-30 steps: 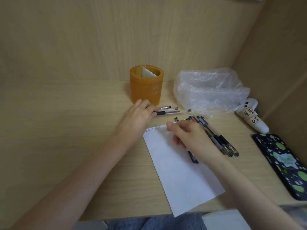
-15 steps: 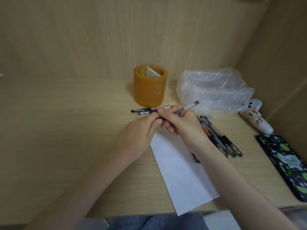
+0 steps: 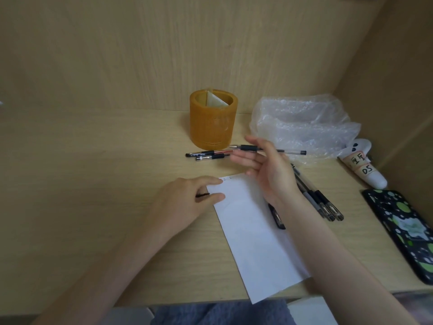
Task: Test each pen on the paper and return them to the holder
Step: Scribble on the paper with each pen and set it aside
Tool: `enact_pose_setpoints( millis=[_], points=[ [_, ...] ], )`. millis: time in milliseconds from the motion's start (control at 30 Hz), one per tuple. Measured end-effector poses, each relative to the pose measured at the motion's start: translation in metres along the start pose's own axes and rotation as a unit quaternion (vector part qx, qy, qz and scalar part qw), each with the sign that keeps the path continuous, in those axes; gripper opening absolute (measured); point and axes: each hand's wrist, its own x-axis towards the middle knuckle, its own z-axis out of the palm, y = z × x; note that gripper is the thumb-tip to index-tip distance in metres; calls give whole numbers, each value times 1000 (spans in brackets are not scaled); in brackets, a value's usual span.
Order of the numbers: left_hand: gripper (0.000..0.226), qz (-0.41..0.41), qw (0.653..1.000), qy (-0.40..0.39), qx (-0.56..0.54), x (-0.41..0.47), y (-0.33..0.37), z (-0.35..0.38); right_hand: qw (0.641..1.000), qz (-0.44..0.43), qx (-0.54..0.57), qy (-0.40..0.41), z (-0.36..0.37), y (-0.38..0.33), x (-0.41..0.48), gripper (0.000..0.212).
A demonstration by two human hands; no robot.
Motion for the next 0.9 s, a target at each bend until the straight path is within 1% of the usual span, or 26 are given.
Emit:
enact_pose_setpoints(
  millis=[67,133,233,367,467,667,800,900],
  points=[
    [39,0,999,-24,32,-4,0,3,1000,13,-26,-4,6,6,4,29],
    [42,3,997,-41,69,-6,1,5,997,9,-68,22,13,15,6,33],
    [45,16,993,-39,113,-6,3,7,991,-30,-116,65,18,26,7,31],
    [45,28,991,-32,127,-6,2,9,977,-90,-167,97,18,32,8,38],
    [46,30,991,-27,132,-6,1,10,965,-107,-214,104,10,27,10,36],
    [46,26,992,-25,124,-7,1,10,942,-130,-282,126,0,24,17,47],
    [46,30,991,-19,132,-8,0,11,936,-155,-283,139,-1,29,19,42],
    [47,26,991,-21,131,-8,0,12,927,-169,-306,138,-2,33,20,39]
  ],
)
